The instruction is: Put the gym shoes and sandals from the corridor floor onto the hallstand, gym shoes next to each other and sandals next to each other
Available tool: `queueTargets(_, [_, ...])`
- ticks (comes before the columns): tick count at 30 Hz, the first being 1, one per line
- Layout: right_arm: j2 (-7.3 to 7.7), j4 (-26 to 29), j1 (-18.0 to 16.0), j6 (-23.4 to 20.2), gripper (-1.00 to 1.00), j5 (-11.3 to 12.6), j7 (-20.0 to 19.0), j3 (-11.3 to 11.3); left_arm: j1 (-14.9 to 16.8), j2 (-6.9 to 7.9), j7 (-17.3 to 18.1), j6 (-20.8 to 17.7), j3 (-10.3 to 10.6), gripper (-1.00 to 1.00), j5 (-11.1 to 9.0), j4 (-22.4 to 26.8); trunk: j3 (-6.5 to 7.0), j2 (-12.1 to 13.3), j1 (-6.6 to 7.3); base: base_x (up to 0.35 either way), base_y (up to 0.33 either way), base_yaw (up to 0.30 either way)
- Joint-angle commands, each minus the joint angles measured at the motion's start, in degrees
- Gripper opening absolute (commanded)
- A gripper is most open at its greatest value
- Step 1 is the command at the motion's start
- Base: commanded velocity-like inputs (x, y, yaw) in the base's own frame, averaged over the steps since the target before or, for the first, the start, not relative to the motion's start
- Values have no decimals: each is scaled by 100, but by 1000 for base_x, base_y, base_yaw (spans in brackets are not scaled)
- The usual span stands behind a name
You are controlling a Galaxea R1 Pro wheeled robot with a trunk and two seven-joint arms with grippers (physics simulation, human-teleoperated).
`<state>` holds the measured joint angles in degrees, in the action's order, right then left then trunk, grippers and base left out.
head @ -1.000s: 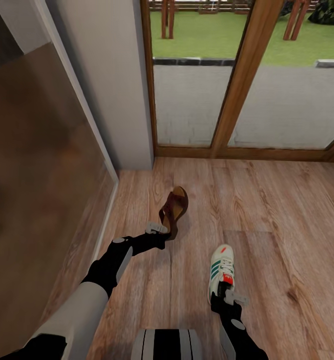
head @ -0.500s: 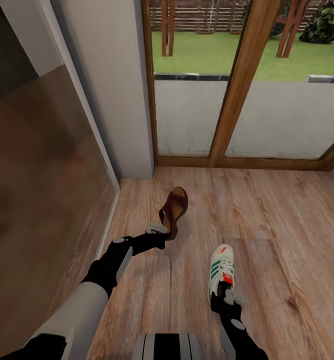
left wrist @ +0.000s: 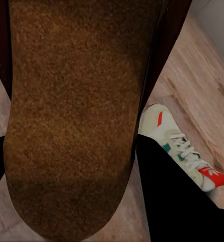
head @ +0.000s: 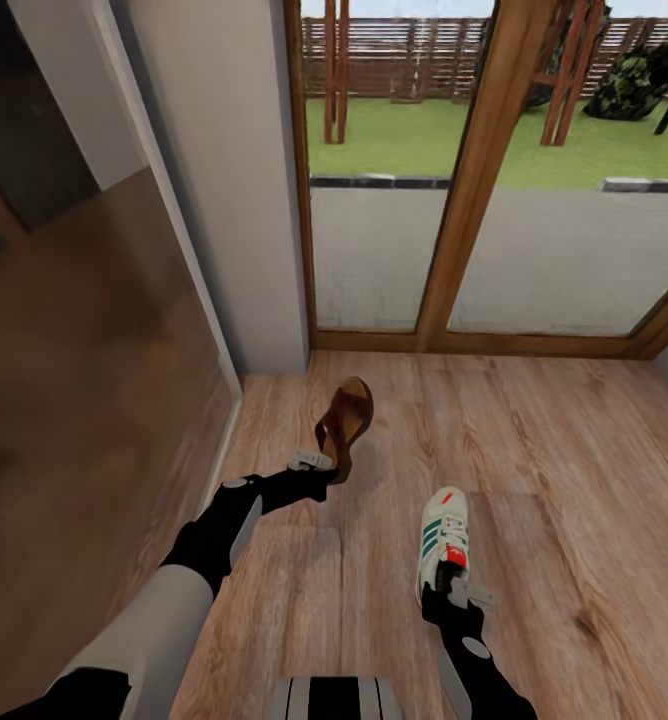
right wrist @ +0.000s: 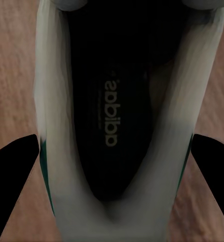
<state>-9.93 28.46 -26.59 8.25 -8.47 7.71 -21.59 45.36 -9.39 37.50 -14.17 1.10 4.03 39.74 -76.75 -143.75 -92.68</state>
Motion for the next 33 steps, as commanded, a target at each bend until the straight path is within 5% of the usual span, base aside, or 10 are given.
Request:
queueTargets(1, [-7, -1, -4, 17, -100, -58, 11, -39, -7, 4, 32, -16, -12, -100, 67, 3, 19, 0, 3, 0, 0, 0])
queueTargets(18, [365, 108, -4, 11, -100, -62, 20, -40, -243, 144, -283, 3, -21, -100, 87, 1, 520, 23, 47, 0, 0, -76])
queueTargets(27, [676, 94, -4, -6, -100, -93, 9, -31, -506, 158, -991, 57, -8, -100, 93, -9, 799, 35, 70, 0, 0, -12])
queueTargets(33, [868, 72, 3, 14, -100, -470, -9, -23, -819, 167, -1556, 124, -19, -100, 86, -15, 986, 43, 86, 0, 0, 0])
